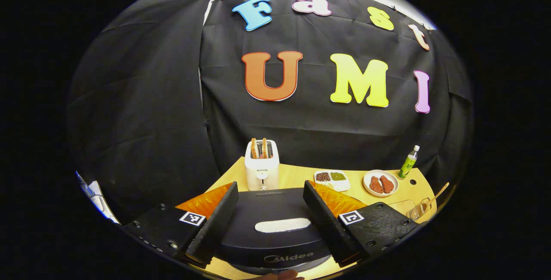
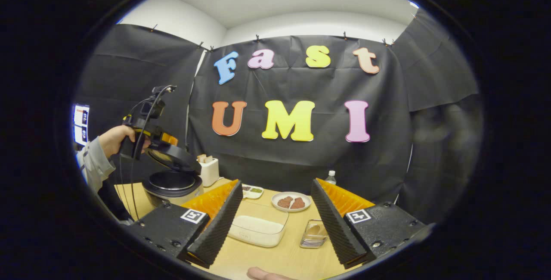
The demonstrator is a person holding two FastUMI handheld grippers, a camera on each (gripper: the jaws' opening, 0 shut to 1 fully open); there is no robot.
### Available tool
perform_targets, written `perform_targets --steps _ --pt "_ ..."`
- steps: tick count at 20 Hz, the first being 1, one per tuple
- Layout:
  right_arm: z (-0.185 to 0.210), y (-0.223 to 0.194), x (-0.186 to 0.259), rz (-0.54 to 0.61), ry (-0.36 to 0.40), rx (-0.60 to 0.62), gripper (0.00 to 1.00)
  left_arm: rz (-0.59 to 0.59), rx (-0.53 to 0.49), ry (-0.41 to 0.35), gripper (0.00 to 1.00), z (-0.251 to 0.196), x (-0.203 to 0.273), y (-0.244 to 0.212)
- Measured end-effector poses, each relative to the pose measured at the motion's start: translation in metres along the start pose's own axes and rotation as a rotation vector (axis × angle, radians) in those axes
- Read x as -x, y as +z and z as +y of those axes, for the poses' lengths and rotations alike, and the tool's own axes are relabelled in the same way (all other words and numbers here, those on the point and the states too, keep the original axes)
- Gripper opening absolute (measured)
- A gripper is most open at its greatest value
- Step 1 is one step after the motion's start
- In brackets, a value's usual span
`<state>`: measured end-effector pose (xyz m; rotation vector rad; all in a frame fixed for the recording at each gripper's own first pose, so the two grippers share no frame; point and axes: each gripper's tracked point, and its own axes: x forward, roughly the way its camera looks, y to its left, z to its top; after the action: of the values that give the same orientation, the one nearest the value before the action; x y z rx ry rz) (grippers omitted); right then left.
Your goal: Close the left gripper, press the button to open the rice cooker; take a wooden spoon from the chopstick holder with the right hand, scoop a spoonful of rice and pour it into the rice cooker, then put the wooden spoon back into the chopstick holder.
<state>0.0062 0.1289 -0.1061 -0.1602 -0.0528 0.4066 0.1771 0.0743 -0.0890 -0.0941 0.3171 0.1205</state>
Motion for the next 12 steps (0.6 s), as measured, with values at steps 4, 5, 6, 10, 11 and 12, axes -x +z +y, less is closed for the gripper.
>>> perform_targets --steps 4,5,6,10,11,12 --pt "-0.020 -0.005 0.001 -0.009 -0.041 -0.044 1.00 0.025 0.023 -0.022 0.98 -0.003 0.009 -0.036" --pt "-0.027 -0.007 0.001 -0.013 -0.058 -0.048 1.00 0.038 0.019 -0.015 0.99 -0.002 0.011 -0.045" --pt "-0.033 -0.011 0.001 -0.008 -0.072 -0.054 1.00 0.043 0.009 -0.008 0.99 -0.002 0.011 -0.054" --pt "-0.045 -0.027 0.001 0.027 -0.083 -0.081 1.00 -0.007 -0.013 0.017 1.00 -0.004 0.014 -0.067" --pt "-0.049 -0.031 0.001 0.035 -0.088 -0.087 1.00 -0.015 -0.013 0.019 1.00 -0.005 0.014 -0.070" --pt "-0.052 -0.034 0.001 0.041 -0.094 -0.092 1.00 -0.020 -0.016 0.019 1.00 -0.006 0.015 -0.076"
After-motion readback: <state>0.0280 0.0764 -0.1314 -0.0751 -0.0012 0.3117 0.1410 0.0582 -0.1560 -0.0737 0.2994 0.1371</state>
